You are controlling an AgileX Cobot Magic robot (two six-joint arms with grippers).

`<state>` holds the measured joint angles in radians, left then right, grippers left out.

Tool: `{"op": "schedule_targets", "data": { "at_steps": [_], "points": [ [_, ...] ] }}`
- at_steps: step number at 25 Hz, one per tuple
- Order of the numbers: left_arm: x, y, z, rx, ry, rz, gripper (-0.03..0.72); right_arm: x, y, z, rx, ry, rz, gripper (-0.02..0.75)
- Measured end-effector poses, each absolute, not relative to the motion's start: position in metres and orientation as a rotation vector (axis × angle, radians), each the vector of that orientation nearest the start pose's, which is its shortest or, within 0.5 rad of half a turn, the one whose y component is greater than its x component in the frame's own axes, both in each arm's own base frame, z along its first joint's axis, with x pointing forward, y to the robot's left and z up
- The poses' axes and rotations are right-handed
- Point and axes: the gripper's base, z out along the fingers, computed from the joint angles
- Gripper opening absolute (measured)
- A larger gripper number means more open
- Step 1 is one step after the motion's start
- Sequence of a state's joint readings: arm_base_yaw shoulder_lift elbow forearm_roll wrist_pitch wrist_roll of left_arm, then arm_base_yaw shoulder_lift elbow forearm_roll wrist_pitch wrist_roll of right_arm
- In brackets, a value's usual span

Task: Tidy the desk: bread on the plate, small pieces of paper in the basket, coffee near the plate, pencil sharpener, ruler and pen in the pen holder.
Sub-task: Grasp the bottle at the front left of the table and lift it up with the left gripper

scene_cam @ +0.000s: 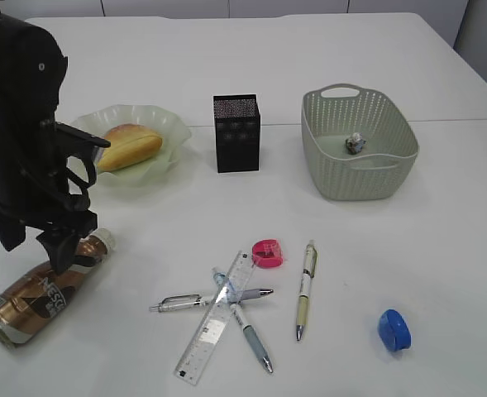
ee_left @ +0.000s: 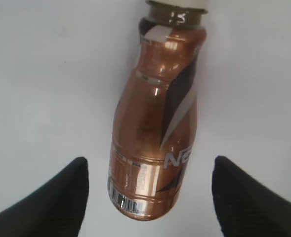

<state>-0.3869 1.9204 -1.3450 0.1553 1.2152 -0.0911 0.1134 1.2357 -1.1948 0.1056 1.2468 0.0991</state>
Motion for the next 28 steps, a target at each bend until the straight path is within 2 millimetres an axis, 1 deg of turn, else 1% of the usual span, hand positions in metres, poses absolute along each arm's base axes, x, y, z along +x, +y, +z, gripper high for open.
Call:
{"op": "schedule_targets", "data": {
  "at_steps": [7,13,18,23,28],
  "points": [
    [0.34,-0.124,0.165,0.59,3.191,0.278,0.559,0.223,0.035,0.352,0.002,2.777,0.208,0.505],
    [0.352,-0.129,0.157,0.587,3.166,0.263,0.56,0.223,0.035,0.352,-0.001,2.777,0.207,0.504],
    [0.36,-0.133,0.143,0.593,3.188,0.274,0.56,0.223,0.035,0.352,0.0,2.777,0.209,0.503],
    [0.36,-0.133,0.14,0.596,3.208,0.285,0.56,0.223,0.035,0.352,0.0,2.777,0.21,0.503],
    [0.362,-0.126,0.133,0.574,3.243,0.298,0.56,0.223,0.035,0.352,0.0,2.777,0.21,0.503]
  ]
}}
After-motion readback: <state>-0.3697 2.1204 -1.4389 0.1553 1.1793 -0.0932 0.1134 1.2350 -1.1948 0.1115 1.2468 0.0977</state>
